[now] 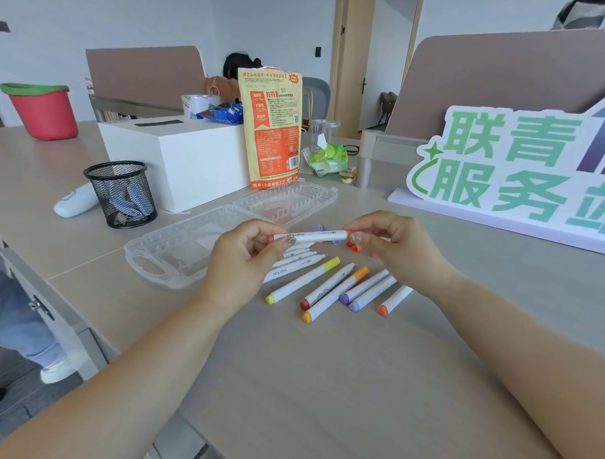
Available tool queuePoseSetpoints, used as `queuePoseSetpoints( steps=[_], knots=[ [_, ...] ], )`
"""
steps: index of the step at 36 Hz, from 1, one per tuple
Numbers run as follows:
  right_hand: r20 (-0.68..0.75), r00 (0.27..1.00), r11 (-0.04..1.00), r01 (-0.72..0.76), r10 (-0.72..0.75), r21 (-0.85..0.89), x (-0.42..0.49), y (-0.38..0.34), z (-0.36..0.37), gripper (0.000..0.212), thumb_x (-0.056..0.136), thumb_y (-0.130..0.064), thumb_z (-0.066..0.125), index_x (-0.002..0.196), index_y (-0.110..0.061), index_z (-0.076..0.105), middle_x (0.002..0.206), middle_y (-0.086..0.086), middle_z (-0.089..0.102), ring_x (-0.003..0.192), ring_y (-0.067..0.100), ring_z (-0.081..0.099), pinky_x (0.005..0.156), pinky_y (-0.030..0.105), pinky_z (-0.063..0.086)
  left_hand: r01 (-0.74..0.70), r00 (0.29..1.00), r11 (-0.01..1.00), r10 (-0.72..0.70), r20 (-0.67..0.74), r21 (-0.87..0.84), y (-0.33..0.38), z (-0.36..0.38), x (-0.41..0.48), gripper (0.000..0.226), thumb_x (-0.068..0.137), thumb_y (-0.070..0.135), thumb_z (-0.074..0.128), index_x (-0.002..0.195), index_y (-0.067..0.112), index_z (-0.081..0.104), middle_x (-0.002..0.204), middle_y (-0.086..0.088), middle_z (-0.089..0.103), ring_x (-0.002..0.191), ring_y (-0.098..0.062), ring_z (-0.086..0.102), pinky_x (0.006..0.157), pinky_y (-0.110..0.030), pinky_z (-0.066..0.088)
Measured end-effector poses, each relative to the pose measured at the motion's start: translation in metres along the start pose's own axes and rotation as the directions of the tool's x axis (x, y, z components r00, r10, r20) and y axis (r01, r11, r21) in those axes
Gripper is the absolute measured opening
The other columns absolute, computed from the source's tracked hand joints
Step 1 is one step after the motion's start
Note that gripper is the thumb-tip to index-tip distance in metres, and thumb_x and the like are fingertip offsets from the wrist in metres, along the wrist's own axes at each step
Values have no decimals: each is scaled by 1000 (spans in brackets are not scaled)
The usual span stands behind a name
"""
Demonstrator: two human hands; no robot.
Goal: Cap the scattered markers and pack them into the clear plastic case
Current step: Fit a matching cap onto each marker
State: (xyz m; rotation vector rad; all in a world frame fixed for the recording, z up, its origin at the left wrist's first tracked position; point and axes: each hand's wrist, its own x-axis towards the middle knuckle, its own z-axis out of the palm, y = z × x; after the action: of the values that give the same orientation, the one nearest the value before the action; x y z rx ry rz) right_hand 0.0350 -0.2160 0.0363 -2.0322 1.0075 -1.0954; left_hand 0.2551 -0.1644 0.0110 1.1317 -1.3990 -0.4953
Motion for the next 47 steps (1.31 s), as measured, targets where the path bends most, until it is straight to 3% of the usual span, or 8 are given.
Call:
queuePoseSetpoints(
  steps=[7,15,21,24,28,34,41,47],
  knots=[
    [3,1000,998,10,-10,-67,-2,2,0,12,87,-13,66,87,-23,72,82,-9,63,78,6,56,75,15,42,19,999,1000,-19,42,9,3,-1,-4,14,83,11,70,80,24,68,66,0,64,64,-10,59,52,-11,43],
    [19,1000,1000,-2,3,-28,-1,3,-2,10,87,-13,66,90,-18,74,83,-7,65,80,11,58,77,23,46,-24,999,999,22,35,46,8,-1,-10,18,83,12,70,78,29,68,68,2,65,66,-13,58,61,-17,47],
    [61,998,993,-2,10,-119,1,8,-1,14,88,-14,65,95,-23,73,93,-5,65,85,11,59,77,14,43,-1,999,963,-12,48,268,2,-3,-14,6,78,29,76,77,29,70,75,8,67,69,-3,58,63,-19,44],
    [104,993,976,-35,59,-215,1,15,0,18,90,-17,63,100,-28,73,100,-7,67,91,12,61,85,21,45,17,997,919,-46,65,393,7,-3,-19,10,76,38,75,76,30,69,72,14,64,70,5,55,58,-11,39],
    [-54,988,926,-153,144,-346,5,25,-9,22,95,-23,55,110,-32,68,113,-18,63,99,9,59,96,24,40,32,994,884,-77,78,467,4,-3,-19,12,75,41,75,73,32,68,71,15,65,68,4,56,65,-24,47],
    [-191,963,895,-252,192,-368,9,42,-25,22,96,-21,51,109,-27,68,118,-14,63,111,11,55,97,26,40,-37,989,844,-44,139,535,-1,-2,-18,18,72,40,76,67,30,61,69,16,63,69,-1,54,59,-23,43],
    [-61,982,876,-187,179,-445,17,45,-17,27,99,-23,45,115,-29,66,113,-9,66,68,1,52,79,26,40,-202,963,839,77,257,506,0,-2,-16,8,78,37,69,78,38,62,86,18,59,89,0,49,72,-19,36],
    [19,992,814,-92,125,-573,23,44,-7,31,100,-28,42,124,-35,59,128,-10,58,122,16,47,106,40,32,-303,923,832,136,359,464,-7,0,-16,23,72,58,57,87,46,71,97,22,57,102,2,44,94,-15,22]
  ],
)
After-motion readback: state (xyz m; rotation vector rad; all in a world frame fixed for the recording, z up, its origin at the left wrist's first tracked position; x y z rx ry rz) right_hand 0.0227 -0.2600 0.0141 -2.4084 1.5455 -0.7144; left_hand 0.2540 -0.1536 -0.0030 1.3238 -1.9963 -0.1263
